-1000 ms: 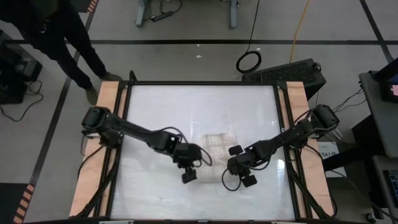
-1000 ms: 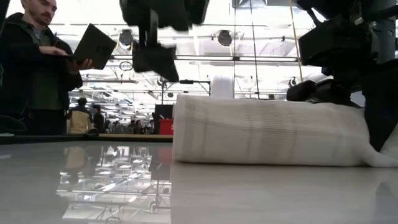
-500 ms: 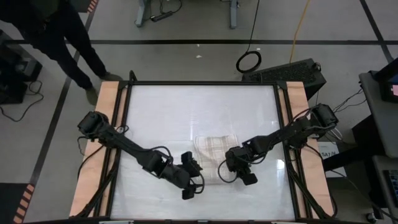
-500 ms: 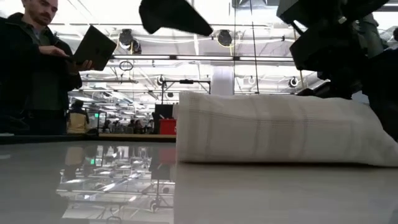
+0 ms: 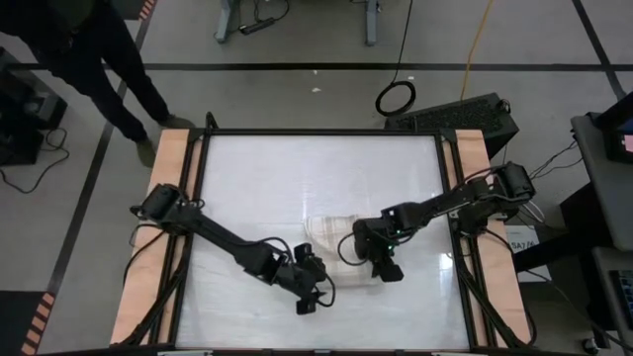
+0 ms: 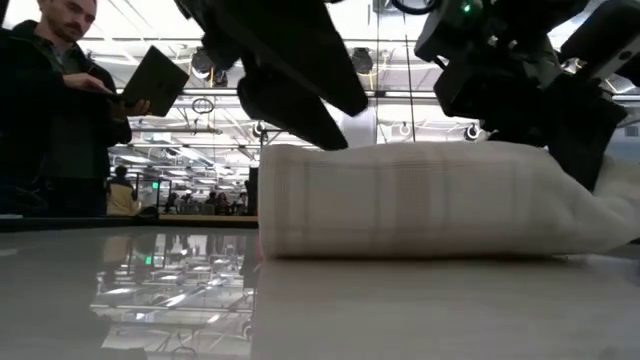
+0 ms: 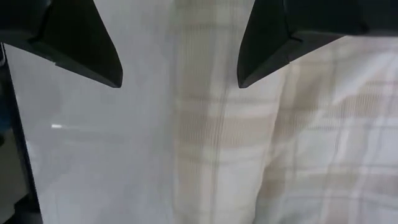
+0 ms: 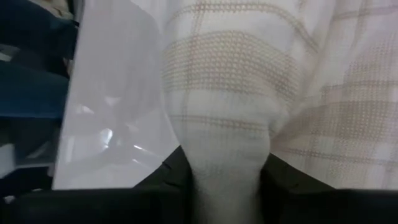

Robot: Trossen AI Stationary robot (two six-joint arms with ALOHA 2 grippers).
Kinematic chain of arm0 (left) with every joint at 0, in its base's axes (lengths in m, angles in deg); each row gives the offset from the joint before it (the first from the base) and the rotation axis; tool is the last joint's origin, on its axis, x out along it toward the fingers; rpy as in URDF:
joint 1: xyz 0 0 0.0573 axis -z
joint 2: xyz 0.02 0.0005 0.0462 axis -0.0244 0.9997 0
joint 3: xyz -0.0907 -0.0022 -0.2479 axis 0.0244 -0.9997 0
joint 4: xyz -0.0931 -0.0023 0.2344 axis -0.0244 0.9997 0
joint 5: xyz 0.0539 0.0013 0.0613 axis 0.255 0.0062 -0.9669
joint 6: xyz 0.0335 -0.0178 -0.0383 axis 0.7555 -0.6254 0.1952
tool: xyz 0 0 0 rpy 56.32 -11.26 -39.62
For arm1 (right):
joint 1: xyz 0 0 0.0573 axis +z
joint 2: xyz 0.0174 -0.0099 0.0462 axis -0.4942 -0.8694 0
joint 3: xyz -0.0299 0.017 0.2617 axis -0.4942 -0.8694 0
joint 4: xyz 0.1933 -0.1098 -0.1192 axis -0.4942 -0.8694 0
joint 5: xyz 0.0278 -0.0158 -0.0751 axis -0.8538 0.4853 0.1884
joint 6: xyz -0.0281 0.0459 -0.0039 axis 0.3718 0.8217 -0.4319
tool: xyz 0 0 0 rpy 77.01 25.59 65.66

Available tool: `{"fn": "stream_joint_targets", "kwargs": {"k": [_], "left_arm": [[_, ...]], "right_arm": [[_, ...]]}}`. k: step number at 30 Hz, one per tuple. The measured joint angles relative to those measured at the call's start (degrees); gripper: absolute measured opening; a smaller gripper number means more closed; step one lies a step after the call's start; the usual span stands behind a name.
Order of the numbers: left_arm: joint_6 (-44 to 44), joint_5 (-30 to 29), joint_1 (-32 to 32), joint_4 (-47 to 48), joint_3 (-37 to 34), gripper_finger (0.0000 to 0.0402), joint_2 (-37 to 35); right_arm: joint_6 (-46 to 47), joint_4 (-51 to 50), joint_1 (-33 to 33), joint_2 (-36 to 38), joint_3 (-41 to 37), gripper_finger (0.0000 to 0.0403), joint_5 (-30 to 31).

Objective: Roll towel
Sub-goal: Roll the white-brown patterned towel

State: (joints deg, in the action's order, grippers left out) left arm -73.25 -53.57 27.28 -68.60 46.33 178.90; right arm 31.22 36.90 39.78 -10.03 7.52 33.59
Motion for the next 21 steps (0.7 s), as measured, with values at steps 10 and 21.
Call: {"fn": "stream_joint_targets", "kwargs": {"k": [10,21], "left_arm": [[0.27,-1.91,-0.82,-0.64,0.01,0.0389,1.3],[4.79,0.67,-3.26,-0.12,0.02,0.0397,2.77]], "right_arm": [[1.11,-0.12,-2.75,0.0,0.0,0.0095,-8.24],[0.96,1.61,-4.34,-3.8,0.0,0.0095,-11.98]]}}
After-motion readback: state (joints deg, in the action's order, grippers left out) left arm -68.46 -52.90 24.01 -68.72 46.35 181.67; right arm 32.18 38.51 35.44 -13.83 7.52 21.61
